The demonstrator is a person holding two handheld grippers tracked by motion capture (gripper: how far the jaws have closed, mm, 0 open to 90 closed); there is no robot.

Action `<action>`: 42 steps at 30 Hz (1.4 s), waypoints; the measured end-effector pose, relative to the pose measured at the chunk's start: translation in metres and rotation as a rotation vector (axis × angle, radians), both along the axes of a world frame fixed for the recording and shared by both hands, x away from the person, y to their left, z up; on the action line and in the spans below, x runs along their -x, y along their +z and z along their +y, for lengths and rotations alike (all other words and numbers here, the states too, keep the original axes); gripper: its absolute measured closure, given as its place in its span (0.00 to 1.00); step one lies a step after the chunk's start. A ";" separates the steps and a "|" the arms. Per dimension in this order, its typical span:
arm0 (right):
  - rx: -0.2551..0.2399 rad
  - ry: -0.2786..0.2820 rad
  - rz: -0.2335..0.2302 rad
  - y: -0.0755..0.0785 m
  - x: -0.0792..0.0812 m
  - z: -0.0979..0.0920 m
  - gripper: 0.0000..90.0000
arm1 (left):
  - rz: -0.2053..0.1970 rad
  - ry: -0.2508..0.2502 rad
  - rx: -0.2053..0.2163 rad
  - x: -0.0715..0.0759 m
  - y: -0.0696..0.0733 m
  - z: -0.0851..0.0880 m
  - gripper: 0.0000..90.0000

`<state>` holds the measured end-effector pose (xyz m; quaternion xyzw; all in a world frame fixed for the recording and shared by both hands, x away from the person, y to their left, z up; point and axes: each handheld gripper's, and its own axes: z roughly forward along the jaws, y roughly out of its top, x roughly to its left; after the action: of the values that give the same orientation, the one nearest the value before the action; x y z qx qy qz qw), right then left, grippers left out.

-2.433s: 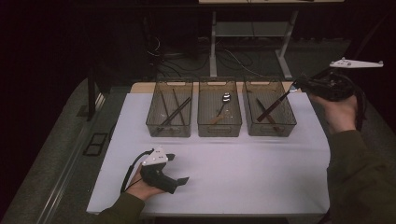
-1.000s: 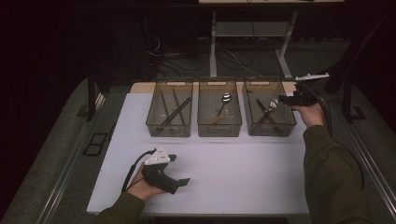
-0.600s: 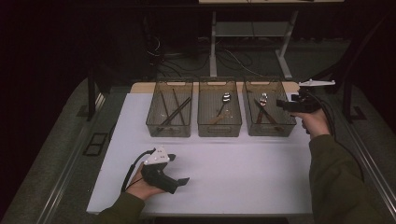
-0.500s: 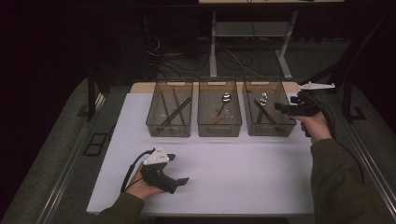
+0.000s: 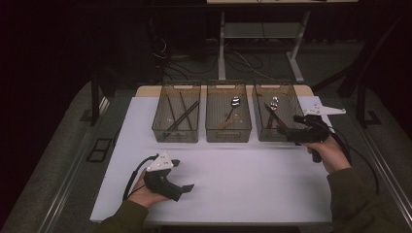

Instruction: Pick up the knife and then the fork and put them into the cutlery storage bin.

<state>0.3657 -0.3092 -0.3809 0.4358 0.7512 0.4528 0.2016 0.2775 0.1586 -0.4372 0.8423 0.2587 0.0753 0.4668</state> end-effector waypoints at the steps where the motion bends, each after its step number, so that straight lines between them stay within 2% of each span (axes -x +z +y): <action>1: -0.003 0.007 -0.006 -0.002 0.004 0.001 0.16 | 0.002 -0.002 0.002 0.000 0.000 0.000 0.00; 10: -0.031 0.058 -0.021 -0.011 0.034 0.010 0.16 | 0.001 0.004 -0.007 0.000 0.000 -0.001 0.00; 20: -0.022 0.115 -0.009 -0.032 0.062 0.021 0.16 | 0.000 0.006 -0.004 0.001 0.000 -0.001 0.00; 26: -0.008 0.146 0.001 -0.042 0.074 0.024 0.16 | -0.003 0.003 -0.001 0.001 0.001 -0.001 0.00; 33: -0.031 0.179 0.015 -0.052 0.089 0.027 0.16 | -0.003 0.003 0.002 0.001 0.002 -0.001 0.00; 36: -0.021 0.199 0.023 -0.056 0.094 0.027 0.16 | -0.001 0.004 0.003 0.001 0.002 -0.001 0.00; 42: -0.026 0.204 0.034 -0.060 0.101 0.025 0.16 | -0.004 0.007 0.009 0.002 0.002 -0.001 0.00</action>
<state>0.2643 -0.2841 -0.4408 0.3673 0.7890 0.4734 0.1358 0.2759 0.1578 -0.4349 0.8393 0.2611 0.0773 0.4706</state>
